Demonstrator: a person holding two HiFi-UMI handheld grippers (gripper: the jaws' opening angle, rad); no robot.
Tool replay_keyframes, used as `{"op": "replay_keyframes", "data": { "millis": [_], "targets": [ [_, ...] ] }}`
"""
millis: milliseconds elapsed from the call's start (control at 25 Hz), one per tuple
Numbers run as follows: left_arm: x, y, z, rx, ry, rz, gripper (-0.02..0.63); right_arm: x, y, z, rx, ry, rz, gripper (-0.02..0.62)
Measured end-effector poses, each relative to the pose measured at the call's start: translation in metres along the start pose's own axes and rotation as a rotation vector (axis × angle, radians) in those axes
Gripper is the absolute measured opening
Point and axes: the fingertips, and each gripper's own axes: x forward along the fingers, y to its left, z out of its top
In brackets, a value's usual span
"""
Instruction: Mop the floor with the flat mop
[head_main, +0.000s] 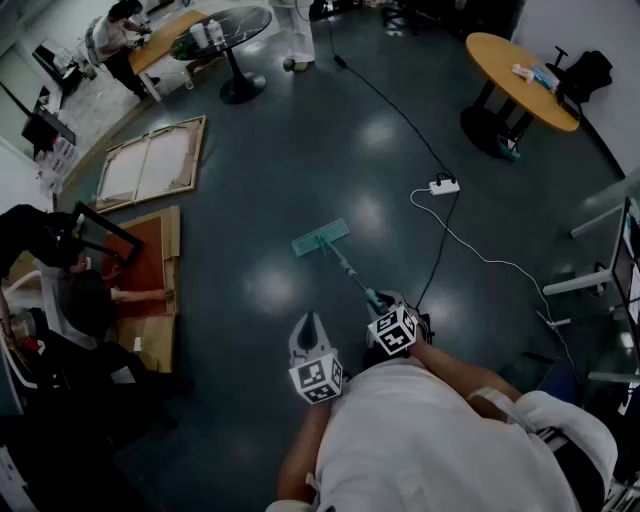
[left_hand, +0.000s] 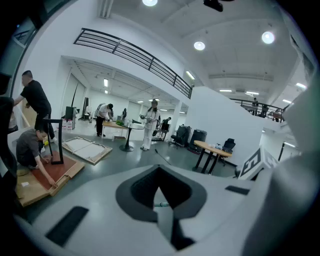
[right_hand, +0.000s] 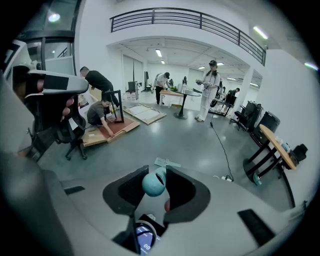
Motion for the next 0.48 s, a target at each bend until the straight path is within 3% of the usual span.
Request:
{"op": "replay_keyframes", "data": {
  "millis": [480],
  "targets": [
    [0.000, -0.014, -0.005, 0.003, 0.017, 0.010, 0.005, -0.004, -0.001, 0.001, 0.006, -0.009, 0.006, 0.112]
  ]
}}
